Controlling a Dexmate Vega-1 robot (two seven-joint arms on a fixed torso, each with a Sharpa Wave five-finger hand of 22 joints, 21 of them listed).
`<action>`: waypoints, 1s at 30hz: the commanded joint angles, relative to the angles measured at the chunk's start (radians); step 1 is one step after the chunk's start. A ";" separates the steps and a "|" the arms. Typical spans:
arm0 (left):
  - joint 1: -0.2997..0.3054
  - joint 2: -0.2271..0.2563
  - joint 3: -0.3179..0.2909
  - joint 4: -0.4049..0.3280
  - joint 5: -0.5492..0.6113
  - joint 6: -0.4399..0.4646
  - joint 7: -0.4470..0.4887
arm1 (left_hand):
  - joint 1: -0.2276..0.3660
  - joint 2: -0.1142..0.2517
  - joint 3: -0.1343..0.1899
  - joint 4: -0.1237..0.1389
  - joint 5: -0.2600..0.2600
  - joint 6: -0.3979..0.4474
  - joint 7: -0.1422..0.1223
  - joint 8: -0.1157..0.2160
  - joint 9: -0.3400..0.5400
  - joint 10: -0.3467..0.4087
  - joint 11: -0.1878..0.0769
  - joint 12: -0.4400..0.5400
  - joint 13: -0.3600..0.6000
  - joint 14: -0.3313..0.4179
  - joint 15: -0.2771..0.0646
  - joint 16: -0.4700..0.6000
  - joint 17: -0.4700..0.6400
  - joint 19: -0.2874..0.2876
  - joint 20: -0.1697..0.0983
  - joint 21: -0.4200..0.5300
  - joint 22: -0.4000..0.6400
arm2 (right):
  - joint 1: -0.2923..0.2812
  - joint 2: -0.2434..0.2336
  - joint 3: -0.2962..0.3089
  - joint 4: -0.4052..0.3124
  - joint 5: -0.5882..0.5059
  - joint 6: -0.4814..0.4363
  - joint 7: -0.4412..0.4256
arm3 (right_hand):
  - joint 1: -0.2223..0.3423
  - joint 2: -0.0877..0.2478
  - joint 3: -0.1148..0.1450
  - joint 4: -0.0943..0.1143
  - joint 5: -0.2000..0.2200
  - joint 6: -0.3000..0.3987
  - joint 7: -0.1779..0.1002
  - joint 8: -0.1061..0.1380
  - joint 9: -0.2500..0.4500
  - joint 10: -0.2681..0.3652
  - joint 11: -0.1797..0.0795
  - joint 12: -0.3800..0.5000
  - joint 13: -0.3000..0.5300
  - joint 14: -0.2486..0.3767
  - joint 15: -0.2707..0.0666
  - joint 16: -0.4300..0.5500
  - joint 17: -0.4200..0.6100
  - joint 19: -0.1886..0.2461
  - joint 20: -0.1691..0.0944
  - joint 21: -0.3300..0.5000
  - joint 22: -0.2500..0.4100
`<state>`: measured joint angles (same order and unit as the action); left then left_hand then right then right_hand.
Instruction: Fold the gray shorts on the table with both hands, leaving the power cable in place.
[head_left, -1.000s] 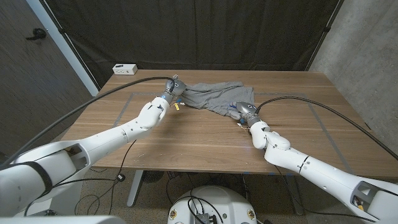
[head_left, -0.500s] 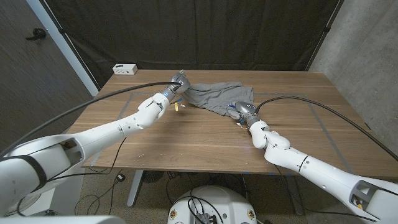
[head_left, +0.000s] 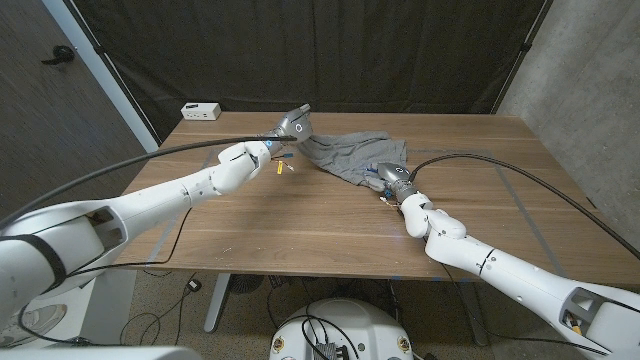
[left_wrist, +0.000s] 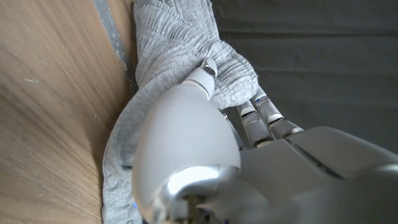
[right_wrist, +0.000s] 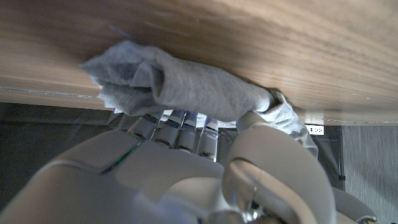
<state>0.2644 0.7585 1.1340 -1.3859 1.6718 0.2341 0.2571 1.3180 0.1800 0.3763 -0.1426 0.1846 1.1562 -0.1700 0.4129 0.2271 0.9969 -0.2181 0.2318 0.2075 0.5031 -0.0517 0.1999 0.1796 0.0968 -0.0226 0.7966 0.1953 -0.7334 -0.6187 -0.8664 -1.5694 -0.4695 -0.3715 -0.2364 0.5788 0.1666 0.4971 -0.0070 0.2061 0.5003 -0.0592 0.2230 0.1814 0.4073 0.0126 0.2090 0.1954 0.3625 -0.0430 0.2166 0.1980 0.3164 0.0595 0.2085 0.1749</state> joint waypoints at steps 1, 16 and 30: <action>-0.072 0.011 0.015 0.019 0.118 -0.077 0.078 | 0.005 -0.009 -0.003 0.003 -0.002 0.000 -0.008 0.006 0.001 -0.005 -0.001 -0.007 0.001 0.008 -0.183 -0.003 0.004 0.003 -0.008 0.010 0.000 | 0.017 0.008 -0.008 0.026 -0.005 0.022 0.011 | -0.003 0.003 0.007 0.000 -0.006 0.007 0.001 -0.001 0.003 0.011 -0.002 0.000 0.000 0.006 -0.028 0.001 0.004 0.007 0.004 0.008 0.003; -0.183 -0.004 0.070 0.045 0.225 -0.167 0.116 | 0.006 -0.008 -0.007 0.005 0.000 0.000 -0.012 0.010 -0.003 -0.012 -0.002 -0.017 -0.001 0.008 -0.184 -0.005 0.006 0.003 -0.015 0.017 -0.001 | 0.040 0.021 -0.019 0.071 -0.001 0.061 0.023 | -0.005 0.005 0.009 -0.004 -0.008 0.013 0.002 -0.004 0.003 0.010 -0.004 -0.004 0.000 0.002 -0.028 0.002 0.008 0.006 0.004 0.005 0.003; -0.275 -0.056 0.127 0.079 0.266 -0.213 0.148 | 0.006 -0.007 -0.010 0.006 -0.001 -0.007 -0.014 0.012 -0.007 -0.015 -0.002 -0.021 -0.002 0.008 -0.184 -0.006 0.006 0.001 -0.015 0.022 -0.002 | 0.032 0.019 -0.014 0.080 0.008 0.085 0.009 | -0.004 0.007 0.010 -0.007 -0.009 0.016 0.002 -0.007 0.003 0.010 -0.005 -0.006 0.000 -0.003 -0.026 0.002 0.010 0.007 0.005 0.004 0.003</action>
<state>0.0570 0.7378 1.2196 -1.3322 1.9028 0.0587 0.3787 1.3179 0.1800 0.3693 -0.1357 0.1846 1.1453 -0.1805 0.4181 0.2181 0.9839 -0.2233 0.2168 0.2044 0.5030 -0.0517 0.1959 0.1841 0.0925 -0.0325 0.8139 0.1906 -0.6989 -0.5977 -0.8788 -1.4982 -0.4629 -0.3017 -0.2212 0.5779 0.1675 0.5026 -0.0124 0.1981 0.5057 -0.0536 0.2177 0.1813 0.4127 0.0071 0.2088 0.1954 0.3624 -0.0431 0.2165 0.2024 0.3160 0.0598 0.2073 0.1742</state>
